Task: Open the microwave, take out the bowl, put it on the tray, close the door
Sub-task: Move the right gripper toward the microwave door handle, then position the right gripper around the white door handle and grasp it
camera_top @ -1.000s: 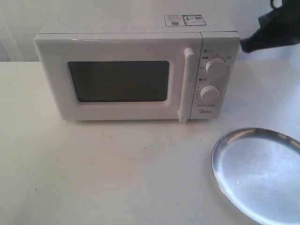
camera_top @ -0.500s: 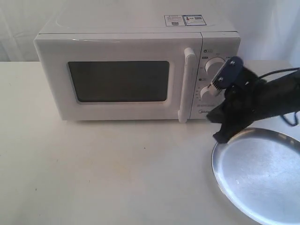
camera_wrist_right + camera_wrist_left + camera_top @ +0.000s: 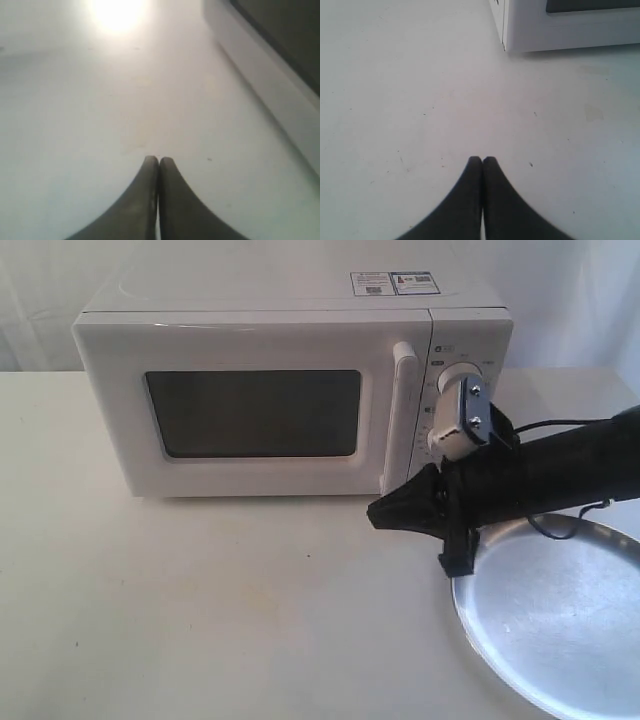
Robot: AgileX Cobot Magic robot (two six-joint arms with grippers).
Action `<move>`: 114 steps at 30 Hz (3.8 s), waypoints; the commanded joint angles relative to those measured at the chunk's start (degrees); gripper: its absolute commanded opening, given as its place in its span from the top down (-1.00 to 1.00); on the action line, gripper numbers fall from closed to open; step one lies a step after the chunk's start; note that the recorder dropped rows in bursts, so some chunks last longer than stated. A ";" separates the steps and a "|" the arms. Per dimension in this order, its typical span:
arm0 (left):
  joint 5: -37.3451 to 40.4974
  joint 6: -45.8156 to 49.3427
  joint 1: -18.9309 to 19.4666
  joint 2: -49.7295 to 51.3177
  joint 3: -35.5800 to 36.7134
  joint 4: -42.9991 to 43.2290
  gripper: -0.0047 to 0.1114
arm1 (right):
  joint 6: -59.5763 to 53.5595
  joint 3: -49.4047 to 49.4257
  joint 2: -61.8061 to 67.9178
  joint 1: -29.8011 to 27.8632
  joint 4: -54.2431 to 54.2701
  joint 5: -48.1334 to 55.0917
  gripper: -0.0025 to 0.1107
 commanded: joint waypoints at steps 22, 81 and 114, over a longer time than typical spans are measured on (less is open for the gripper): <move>-0.09 0.00 -0.30 -0.23 0.19 -0.41 0.92 | -1.47 -12.76 13.09 -20.59 4.50 10.93 0.96; -0.09 0.00 -0.30 -0.23 0.19 -0.41 0.92 | -0.96 -15.46 12.94 6.24 6.49 -22.68 0.22; -0.09 0.00 -0.30 -0.23 0.19 -0.41 0.92 | 0.15 -15.63 5.22 4.63 -2.59 -15.96 0.22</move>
